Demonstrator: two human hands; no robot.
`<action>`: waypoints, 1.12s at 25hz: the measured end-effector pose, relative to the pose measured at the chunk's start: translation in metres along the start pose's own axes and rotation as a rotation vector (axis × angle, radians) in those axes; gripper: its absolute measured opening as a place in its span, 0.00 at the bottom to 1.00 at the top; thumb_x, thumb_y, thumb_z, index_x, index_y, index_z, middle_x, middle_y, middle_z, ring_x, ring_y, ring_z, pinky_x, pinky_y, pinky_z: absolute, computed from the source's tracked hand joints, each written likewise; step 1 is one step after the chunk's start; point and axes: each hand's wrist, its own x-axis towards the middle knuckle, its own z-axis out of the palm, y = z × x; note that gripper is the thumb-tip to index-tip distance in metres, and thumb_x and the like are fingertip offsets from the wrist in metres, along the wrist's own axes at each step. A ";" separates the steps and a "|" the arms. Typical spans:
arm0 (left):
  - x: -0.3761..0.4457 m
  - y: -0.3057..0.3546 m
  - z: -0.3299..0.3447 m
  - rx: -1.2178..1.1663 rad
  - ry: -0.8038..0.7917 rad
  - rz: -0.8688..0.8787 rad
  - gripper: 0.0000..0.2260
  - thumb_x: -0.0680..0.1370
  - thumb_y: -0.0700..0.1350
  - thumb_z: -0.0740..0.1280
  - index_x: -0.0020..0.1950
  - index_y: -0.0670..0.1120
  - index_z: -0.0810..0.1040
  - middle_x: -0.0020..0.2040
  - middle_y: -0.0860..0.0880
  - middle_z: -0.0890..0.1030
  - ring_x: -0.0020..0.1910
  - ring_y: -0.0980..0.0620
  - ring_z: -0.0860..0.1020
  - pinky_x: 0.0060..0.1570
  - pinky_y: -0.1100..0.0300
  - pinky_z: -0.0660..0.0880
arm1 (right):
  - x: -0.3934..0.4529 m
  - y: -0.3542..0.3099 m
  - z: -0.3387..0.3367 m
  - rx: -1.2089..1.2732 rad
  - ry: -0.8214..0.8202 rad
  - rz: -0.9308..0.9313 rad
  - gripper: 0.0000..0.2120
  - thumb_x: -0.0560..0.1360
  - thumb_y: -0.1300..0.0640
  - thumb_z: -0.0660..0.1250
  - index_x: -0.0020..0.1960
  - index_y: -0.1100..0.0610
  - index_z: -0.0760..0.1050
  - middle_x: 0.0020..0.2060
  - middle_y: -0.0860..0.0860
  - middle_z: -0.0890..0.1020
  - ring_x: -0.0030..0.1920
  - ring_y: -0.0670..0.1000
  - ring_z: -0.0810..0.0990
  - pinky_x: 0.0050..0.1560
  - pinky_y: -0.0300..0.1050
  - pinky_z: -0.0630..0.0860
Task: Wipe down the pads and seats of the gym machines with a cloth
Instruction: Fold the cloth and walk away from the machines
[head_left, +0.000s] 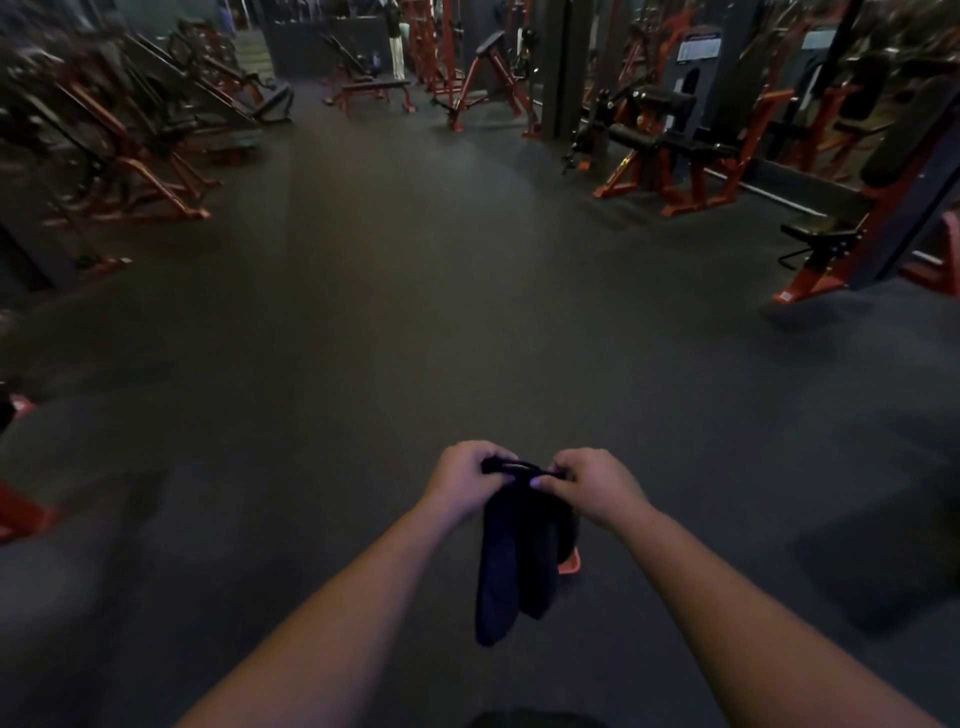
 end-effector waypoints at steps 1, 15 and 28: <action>0.011 0.001 -0.003 -0.065 0.017 -0.021 0.10 0.73 0.35 0.75 0.53 0.42 0.86 0.46 0.49 0.85 0.44 0.60 0.82 0.46 0.67 0.72 | 0.007 0.012 -0.006 -0.080 -0.100 -0.025 0.15 0.73 0.35 0.70 0.41 0.46 0.76 0.36 0.45 0.80 0.39 0.47 0.78 0.35 0.44 0.70; 0.107 0.027 -0.019 -0.789 0.271 -0.238 0.08 0.76 0.34 0.71 0.46 0.47 0.80 0.38 0.50 0.82 0.38 0.52 0.78 0.33 0.62 0.73 | 0.103 0.050 -0.076 0.837 0.294 -0.081 0.15 0.75 0.64 0.74 0.55 0.53 0.72 0.45 0.50 0.81 0.46 0.49 0.80 0.47 0.43 0.77; 0.199 -0.084 0.014 -1.136 -0.305 -0.550 0.16 0.80 0.42 0.69 0.67 0.41 0.78 0.63 0.40 0.82 0.62 0.44 0.81 0.55 0.54 0.80 | 0.228 0.039 -0.007 1.116 -0.158 0.331 0.12 0.83 0.55 0.63 0.60 0.61 0.78 0.53 0.58 0.86 0.50 0.54 0.85 0.48 0.46 0.81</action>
